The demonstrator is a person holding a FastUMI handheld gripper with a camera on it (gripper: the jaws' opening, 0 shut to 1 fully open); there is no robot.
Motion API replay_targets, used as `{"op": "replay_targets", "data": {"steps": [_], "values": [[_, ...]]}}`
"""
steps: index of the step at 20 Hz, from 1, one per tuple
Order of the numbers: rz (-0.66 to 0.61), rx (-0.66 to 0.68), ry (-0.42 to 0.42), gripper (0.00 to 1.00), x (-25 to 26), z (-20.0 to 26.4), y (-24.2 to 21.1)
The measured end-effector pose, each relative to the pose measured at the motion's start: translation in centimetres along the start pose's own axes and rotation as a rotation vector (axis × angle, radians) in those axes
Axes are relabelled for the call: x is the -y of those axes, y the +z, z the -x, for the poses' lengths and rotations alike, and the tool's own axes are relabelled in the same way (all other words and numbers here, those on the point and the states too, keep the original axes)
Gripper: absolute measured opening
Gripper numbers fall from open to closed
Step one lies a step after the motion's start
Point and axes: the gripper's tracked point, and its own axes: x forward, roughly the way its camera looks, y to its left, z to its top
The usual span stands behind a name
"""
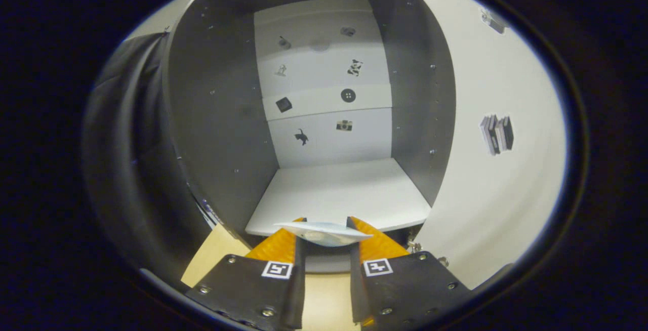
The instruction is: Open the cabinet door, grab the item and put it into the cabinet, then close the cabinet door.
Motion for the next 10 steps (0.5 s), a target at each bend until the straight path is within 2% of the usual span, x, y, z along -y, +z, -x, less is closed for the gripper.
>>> {"op": "replay_targets", "data": {"steps": [6,10], "values": [[0.000,-0.025,-0.009,0.37,1.1,-3.2,2.5],[-0.014,-0.111,-0.022,0.37,2.1,-5.7,1.6]]}}
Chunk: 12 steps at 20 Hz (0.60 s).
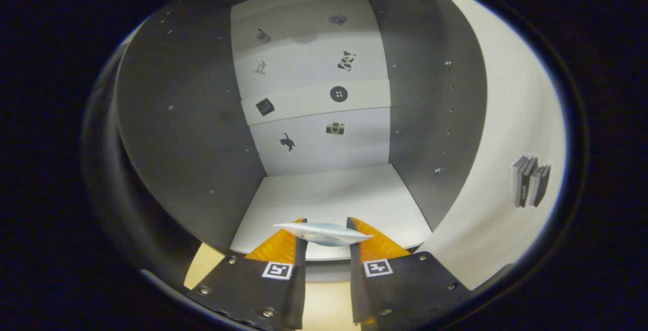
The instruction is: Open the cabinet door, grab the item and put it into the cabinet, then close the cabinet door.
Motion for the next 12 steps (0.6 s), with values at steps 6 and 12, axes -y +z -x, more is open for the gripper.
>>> {"op": "replay_targets", "data": {"steps": [6,12], "values": [[0.015,-0.133,-0.036,0.36,1.0,-3.0,-0.9],[0.047,-0.257,-0.052,0.37,1.2,-5.5,-2.8]]}}
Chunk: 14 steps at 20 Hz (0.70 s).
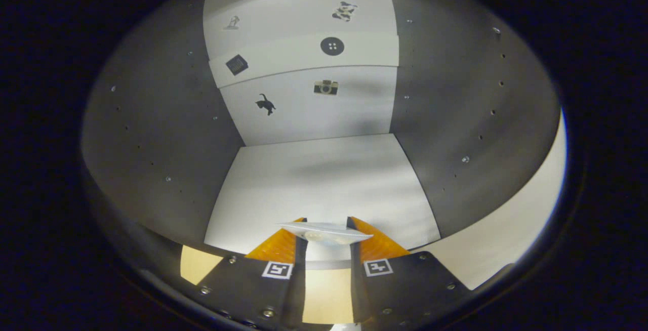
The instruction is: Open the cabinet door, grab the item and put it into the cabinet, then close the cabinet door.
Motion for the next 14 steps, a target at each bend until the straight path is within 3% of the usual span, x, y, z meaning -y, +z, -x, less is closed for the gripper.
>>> {"op": "replay_targets", "data": {"steps": [4,8,14], "values": [[-0.031,-0.008,0.026,0.37,-0.9,-0.8,0.7],[-0.049,0.011,0.029,0.47,-1.2,-1.0,1.2],[-0.053,0.052,0.044,0.50,-1.9,-1.0,2.0]]}}
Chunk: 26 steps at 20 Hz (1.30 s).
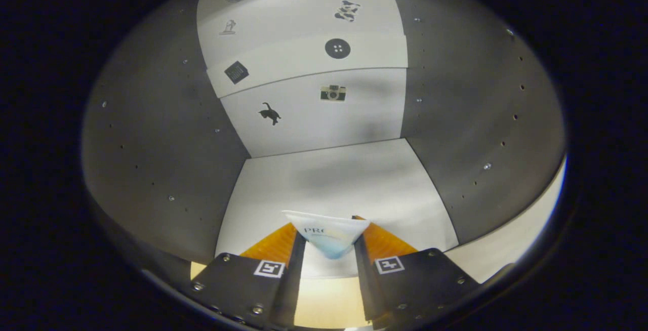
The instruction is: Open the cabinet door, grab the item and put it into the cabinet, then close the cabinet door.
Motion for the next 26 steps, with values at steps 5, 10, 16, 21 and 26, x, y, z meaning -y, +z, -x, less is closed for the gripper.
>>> {"op": "replay_targets", "data": {"steps": [5,10,16,21,26], "values": [[0.001,0.051,0.029,0.53,-0.7,0.8,0.7],[-0.034,0.204,0.053,0.84,-0.7,3.4,3.5],[-0.016,0.443,0.006,0.96,0.7,10.8,5.5],[0.015,0.564,-0.038,0.96,1.0,18.9,3.6],[0.032,0.644,-0.081,0.96,1.9,27.1,0.9]]}}
